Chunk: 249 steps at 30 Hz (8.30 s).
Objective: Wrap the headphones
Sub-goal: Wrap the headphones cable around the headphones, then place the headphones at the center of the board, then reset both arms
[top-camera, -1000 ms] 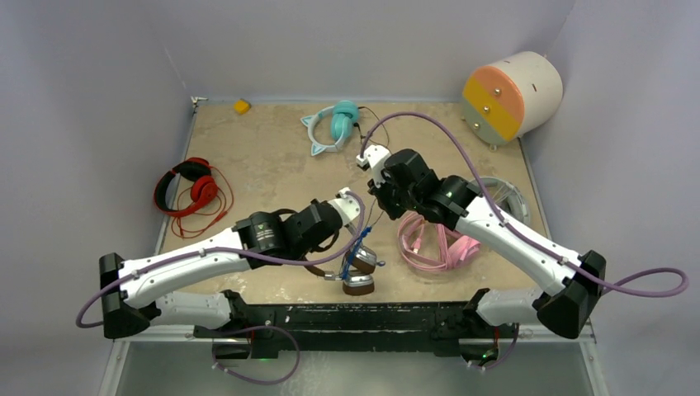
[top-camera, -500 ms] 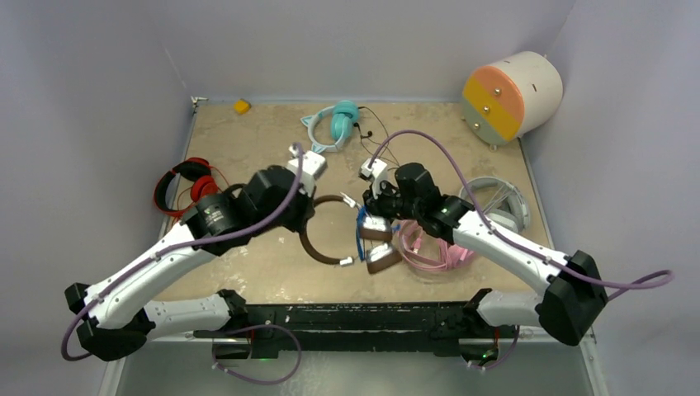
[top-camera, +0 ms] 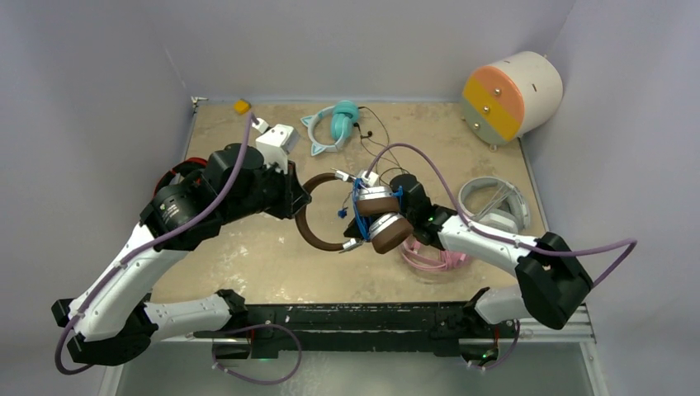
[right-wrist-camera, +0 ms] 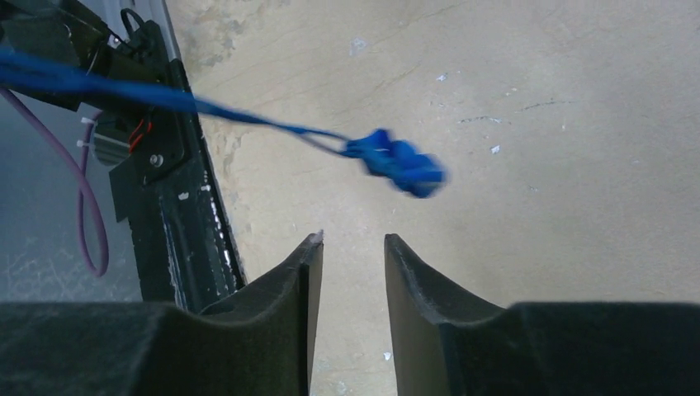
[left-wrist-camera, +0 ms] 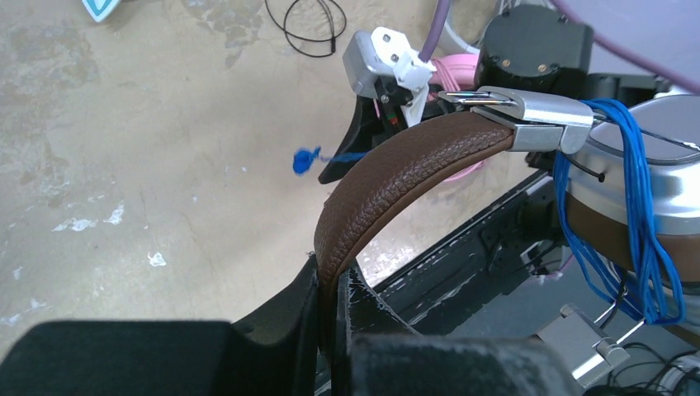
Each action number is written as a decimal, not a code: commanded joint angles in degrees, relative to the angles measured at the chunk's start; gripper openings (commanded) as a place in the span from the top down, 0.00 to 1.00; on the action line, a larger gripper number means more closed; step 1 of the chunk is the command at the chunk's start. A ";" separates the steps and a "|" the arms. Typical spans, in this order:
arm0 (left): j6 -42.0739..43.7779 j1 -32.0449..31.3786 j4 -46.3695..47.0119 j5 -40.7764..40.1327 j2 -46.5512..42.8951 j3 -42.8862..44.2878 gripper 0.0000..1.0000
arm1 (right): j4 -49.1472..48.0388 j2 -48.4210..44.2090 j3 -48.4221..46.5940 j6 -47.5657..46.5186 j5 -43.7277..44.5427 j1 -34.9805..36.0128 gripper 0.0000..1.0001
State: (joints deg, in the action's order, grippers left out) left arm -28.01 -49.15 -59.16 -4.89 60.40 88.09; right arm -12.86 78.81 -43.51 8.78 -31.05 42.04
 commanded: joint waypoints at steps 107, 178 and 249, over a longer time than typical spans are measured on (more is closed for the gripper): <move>-0.95 10.65 23.95 -12.94 3.00 -21.69 1.00 | -29.69 -31.54 16.59 35.81 11.20 8.63 0.90; -13.14 11.39 35.31 0.43 24.13 -32.29 1.00 | 15.08 -19.84 -4.65 16.84 43.53 6.00 0.37; -11.89 12.19 31.97 -15.99 -12.65 -45.21 0.00 | 69.24 -29.44 4.92 67.58 81.38 -17.80 1.00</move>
State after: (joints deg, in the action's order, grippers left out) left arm -40.69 -36.82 -26.13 -20.03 48.73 41.52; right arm 48.07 45.89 -37.28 64.14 46.87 25.89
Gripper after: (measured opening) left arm 0.996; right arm 0.004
